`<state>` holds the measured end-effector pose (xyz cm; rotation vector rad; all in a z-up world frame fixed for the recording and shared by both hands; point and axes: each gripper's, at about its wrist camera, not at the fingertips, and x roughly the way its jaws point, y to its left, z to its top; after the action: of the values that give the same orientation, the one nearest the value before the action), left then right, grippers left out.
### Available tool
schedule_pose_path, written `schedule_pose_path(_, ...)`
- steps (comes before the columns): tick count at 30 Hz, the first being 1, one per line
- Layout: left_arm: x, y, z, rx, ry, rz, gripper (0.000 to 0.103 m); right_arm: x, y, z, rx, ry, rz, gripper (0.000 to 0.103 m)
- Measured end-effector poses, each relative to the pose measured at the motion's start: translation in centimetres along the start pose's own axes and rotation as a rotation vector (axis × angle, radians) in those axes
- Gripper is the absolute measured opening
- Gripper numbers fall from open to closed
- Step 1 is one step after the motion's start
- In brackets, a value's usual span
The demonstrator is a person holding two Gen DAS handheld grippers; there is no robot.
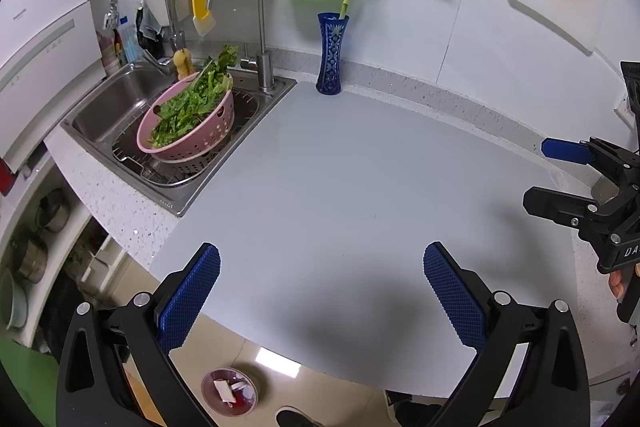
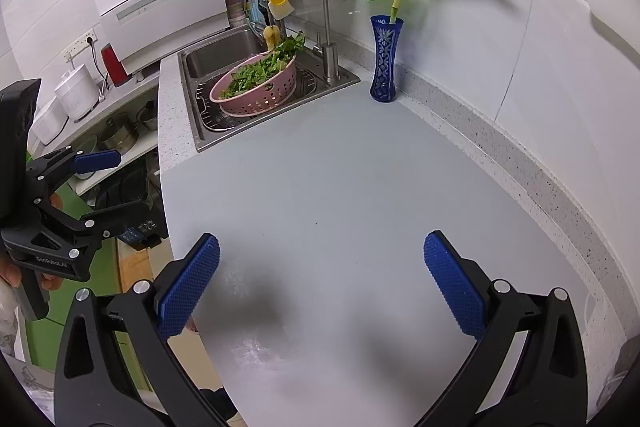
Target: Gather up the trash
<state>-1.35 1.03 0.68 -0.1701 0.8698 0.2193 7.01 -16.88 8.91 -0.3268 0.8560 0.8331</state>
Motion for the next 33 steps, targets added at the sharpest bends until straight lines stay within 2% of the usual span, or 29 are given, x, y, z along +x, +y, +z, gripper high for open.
schedule_pose_path(33, 0.59, 0.55, 0.00, 0.001, 0.025, -0.003, 0.098, 0.87, -0.26, 0.88, -0.022, 0.017, 0.005, 0.100)
